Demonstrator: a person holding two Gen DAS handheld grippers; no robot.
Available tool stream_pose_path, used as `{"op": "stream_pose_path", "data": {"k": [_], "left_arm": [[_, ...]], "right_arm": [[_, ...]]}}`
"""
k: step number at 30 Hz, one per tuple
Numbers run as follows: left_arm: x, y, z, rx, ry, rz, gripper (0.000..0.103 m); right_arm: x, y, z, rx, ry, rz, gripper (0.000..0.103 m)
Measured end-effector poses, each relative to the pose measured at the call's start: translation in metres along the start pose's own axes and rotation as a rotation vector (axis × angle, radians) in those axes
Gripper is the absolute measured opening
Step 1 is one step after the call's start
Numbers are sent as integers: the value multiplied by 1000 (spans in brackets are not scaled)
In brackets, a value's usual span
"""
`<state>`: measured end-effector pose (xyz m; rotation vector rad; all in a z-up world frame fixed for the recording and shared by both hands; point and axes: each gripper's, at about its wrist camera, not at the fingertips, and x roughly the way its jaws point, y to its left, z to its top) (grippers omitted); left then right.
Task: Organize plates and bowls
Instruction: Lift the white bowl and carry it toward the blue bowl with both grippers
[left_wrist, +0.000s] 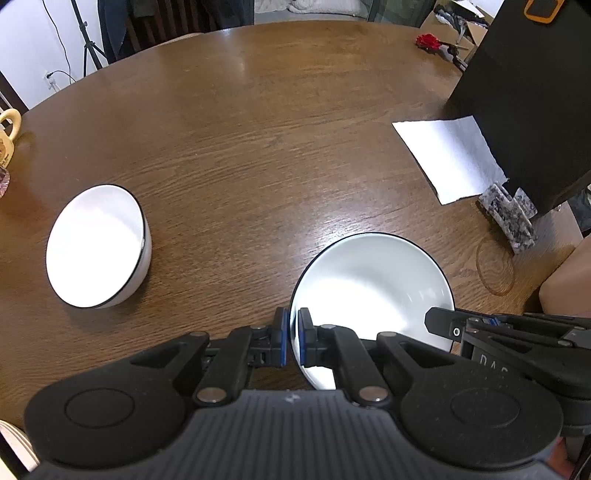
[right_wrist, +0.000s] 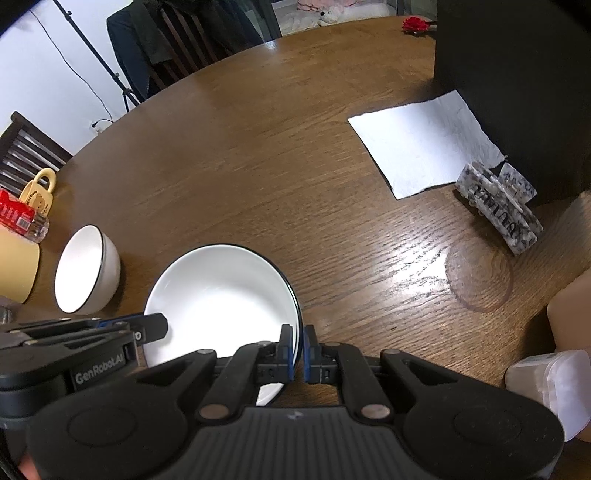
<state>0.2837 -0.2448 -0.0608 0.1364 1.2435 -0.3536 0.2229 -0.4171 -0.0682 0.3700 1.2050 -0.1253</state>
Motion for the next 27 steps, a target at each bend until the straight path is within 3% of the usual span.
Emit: {"op": "stream_pose_path", "data": {"k": [27], "left_arm": [[-48,41,-7,-92,-85,30,6]], "right_arm": [[-25,54,4,-87,-43,29,5]]}}
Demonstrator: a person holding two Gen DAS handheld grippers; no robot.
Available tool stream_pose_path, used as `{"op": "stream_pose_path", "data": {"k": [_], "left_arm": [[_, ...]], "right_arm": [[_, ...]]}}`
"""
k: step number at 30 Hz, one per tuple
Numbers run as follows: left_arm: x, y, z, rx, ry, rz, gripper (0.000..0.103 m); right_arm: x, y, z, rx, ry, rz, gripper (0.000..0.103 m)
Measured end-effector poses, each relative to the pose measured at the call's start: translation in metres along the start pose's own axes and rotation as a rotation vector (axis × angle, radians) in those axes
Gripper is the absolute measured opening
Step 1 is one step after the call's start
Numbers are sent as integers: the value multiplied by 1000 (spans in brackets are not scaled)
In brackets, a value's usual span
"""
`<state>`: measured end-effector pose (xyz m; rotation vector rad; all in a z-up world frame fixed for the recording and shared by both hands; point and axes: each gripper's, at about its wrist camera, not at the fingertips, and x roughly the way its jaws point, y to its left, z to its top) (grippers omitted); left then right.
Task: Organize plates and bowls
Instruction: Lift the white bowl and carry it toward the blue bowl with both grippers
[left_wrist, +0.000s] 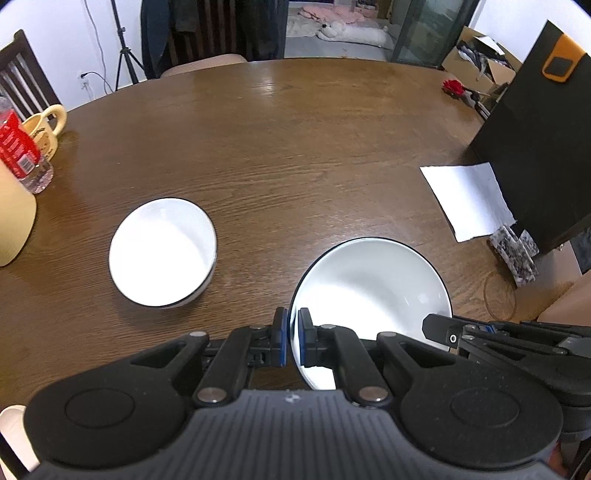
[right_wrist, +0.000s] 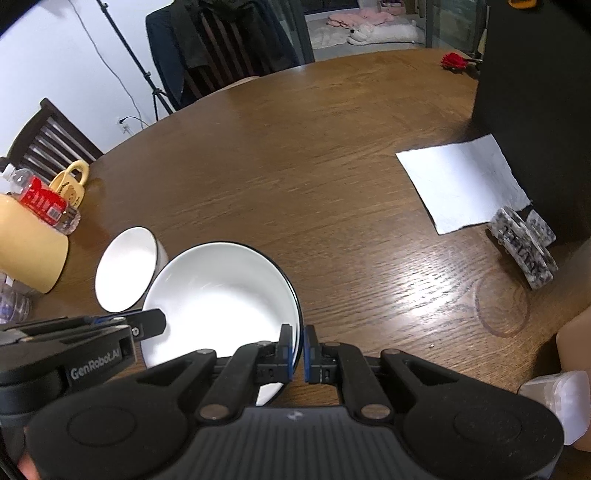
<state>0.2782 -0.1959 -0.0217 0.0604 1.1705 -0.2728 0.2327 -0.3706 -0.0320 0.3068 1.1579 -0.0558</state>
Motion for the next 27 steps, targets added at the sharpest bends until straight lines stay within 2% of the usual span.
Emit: {"op": "stream_pose_path", "data": {"k": [27], "left_arm": [[-48,65,-26,-112,-62,54,6]], "right_arm": [[-22,79,-19,-117,-22,49,6]]}}
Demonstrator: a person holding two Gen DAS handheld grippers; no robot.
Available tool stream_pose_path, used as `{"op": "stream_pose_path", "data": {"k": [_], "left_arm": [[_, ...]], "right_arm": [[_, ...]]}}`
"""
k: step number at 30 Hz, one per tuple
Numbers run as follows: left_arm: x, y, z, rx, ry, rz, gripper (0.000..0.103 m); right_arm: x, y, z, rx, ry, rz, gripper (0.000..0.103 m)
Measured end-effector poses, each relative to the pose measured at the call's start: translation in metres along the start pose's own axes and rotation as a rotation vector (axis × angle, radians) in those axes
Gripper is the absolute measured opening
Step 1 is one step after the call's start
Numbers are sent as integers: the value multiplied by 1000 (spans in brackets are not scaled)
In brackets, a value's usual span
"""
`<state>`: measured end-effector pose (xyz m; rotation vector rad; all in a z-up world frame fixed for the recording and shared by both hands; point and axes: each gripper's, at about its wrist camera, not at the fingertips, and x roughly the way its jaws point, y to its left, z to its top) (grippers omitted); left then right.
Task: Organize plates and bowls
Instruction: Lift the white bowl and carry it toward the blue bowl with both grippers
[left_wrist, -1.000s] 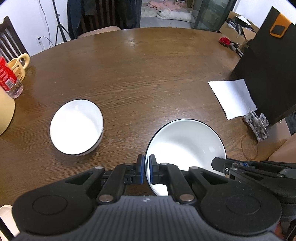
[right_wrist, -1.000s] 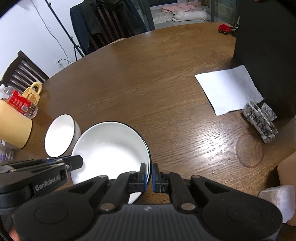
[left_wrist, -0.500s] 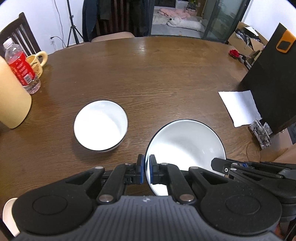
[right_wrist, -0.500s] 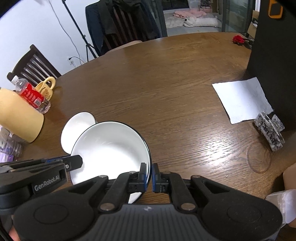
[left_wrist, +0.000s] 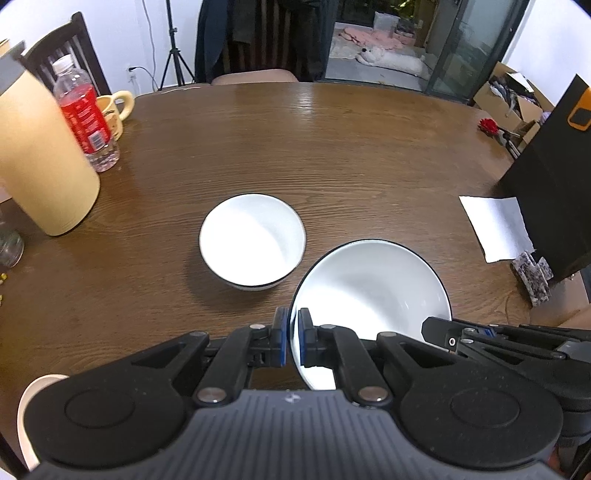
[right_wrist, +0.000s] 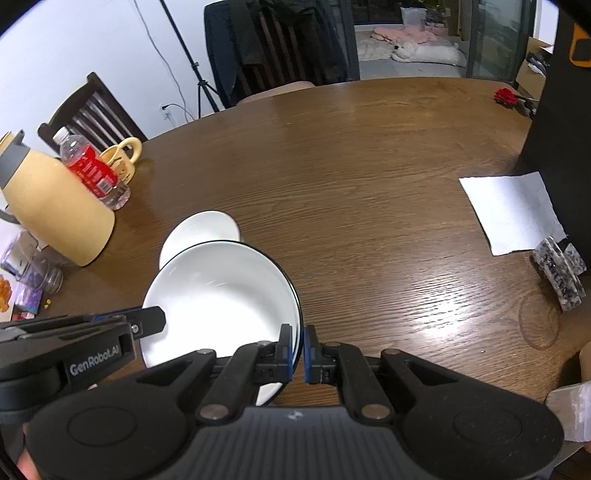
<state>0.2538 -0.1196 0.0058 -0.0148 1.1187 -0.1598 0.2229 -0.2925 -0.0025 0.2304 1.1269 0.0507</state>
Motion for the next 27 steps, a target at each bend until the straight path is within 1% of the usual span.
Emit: {"op": "stream_pose_path", "data": {"k": [14,27], "left_arm": [[-22,42,-21,-39,-11,23,7],[-39,67,-47,-29,-13,21,6]], "right_arm": [[-6,47,-19,-41,1,21,6],[-16,74,-50,-32,-3,19,6]]}}
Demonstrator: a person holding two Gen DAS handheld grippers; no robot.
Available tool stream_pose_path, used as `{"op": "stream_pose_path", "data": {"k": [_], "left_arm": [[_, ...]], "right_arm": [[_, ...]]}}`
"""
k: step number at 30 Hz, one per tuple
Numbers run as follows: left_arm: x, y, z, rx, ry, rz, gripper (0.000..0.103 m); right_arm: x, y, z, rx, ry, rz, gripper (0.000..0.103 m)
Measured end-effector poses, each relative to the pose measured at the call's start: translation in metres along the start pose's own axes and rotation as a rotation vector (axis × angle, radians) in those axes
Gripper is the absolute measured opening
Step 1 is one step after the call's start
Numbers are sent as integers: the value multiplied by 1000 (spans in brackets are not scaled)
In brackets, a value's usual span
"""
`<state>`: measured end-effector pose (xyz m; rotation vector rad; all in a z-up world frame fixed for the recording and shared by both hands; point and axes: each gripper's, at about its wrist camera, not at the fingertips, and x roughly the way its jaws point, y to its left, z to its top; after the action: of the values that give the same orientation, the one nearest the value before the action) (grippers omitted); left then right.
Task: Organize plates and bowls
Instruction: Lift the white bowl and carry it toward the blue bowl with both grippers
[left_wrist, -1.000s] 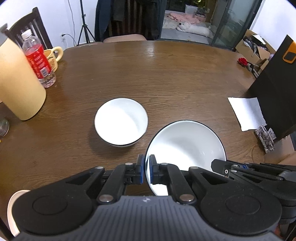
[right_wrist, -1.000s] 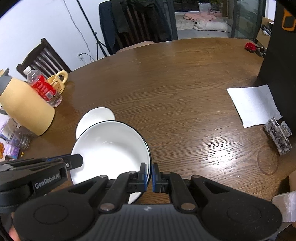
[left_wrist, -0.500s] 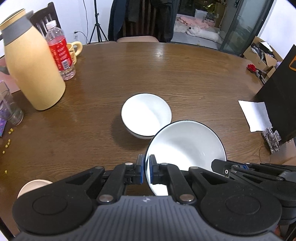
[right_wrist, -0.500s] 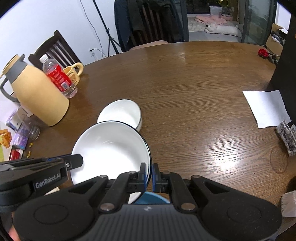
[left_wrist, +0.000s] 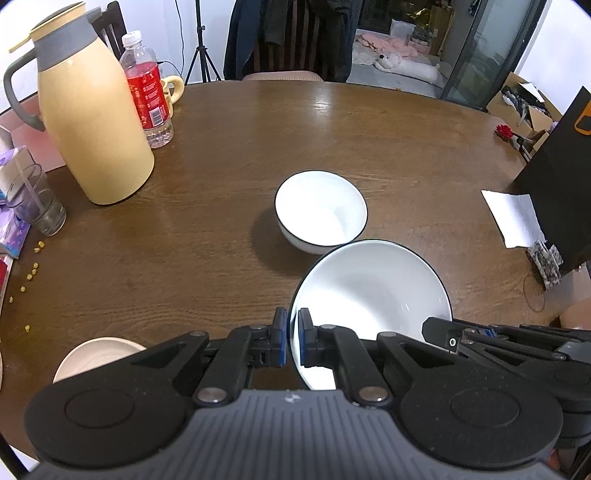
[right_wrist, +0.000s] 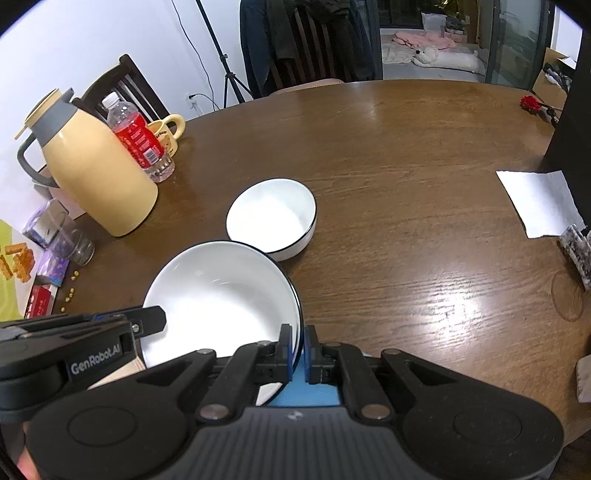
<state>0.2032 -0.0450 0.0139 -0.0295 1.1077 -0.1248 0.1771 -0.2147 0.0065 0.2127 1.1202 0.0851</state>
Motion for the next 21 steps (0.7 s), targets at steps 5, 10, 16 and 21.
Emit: {"op": "stream_pose_path", "data": {"k": [5,10,16,21], "left_arm": [[-5,6,-11,12,3,-5,7],[-9,9,-20,24,6,-12,7],[-12,9,-31,38,10,-18,7],[-14,8,-37,48,14,-25,7]], "right_arm": [[-3,6,-12,12,0,-4,6],[-7,9,-24,26,0,-10,6],[-11,11,-38,39,-3,-19,6],[-14,10,-46,52,-3,-25,6]]}}
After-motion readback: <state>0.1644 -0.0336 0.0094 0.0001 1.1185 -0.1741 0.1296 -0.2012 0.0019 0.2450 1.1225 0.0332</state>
